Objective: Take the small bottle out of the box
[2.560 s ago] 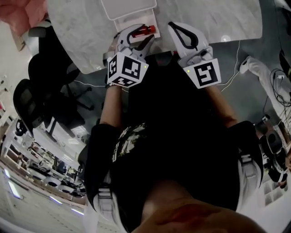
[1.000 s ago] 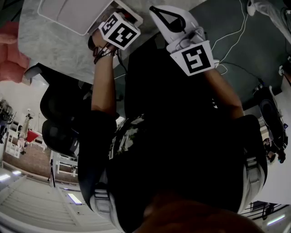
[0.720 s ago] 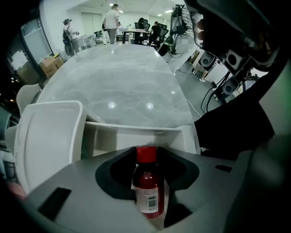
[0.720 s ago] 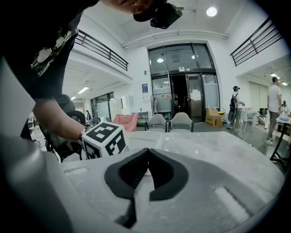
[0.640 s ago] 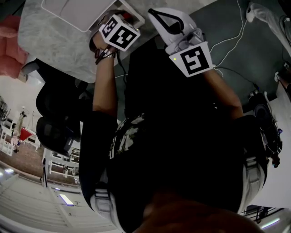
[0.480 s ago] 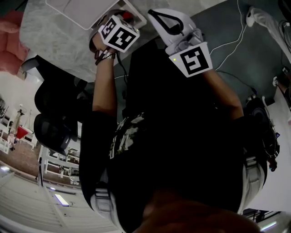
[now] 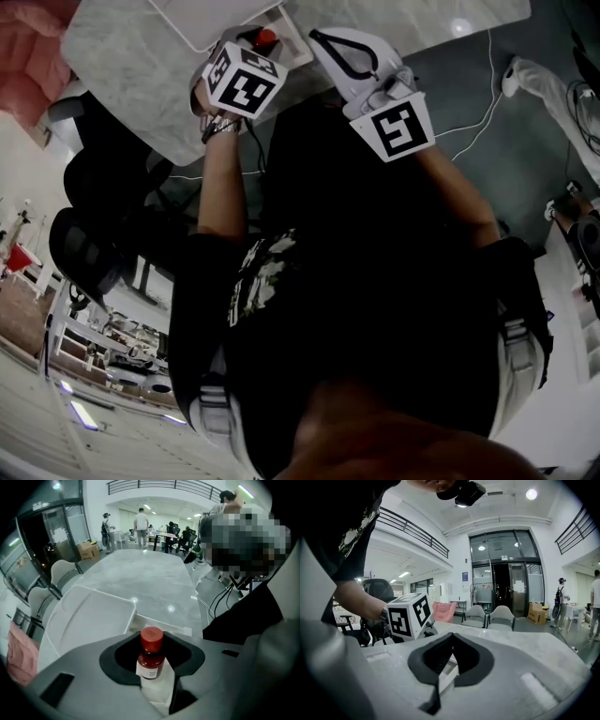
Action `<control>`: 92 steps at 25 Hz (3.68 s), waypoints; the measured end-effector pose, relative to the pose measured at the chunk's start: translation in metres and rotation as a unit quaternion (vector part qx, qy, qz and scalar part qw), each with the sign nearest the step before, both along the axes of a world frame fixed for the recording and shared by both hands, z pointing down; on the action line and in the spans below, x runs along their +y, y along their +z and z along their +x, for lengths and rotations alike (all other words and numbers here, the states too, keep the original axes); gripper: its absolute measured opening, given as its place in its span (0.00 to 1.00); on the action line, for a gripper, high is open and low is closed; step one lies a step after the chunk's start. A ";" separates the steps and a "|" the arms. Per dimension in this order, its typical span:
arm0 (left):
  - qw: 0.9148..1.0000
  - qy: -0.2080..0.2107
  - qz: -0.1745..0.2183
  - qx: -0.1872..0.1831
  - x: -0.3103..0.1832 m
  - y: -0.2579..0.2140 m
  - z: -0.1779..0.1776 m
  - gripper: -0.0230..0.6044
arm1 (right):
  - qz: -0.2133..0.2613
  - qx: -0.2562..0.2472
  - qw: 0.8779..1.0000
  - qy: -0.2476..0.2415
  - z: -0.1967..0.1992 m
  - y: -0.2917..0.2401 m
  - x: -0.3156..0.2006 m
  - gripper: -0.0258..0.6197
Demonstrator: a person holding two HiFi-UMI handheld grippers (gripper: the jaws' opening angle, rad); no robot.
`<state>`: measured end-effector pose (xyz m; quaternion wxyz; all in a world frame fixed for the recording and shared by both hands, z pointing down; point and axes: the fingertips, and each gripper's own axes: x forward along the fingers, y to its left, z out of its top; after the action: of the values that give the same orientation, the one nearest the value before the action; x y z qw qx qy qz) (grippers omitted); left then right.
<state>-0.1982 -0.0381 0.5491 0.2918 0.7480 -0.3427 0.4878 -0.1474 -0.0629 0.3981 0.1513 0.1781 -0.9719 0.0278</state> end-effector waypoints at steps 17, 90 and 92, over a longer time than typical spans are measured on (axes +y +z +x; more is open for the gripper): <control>0.979 -0.138 0.146 0.018 0.006 -0.113 -0.027 0.28 | 0.079 -0.054 0.992 -0.078 -0.034 -0.070 0.016 0.03; 0.764 -0.283 0.574 0.086 0.019 -0.369 -0.078 0.28 | 0.136 -0.125 0.981 -0.052 -0.081 -0.206 -0.003 0.03; 0.764 -0.283 0.573 0.084 0.019 -0.368 -0.078 0.28 | 0.136 -0.125 0.981 -0.053 -0.081 -0.205 -0.002 0.03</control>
<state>-0.2762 -0.0186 0.1808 -0.0386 0.6832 -0.7286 0.0306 -0.2287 -0.0648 0.1928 0.0047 0.1408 -0.9859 -0.0905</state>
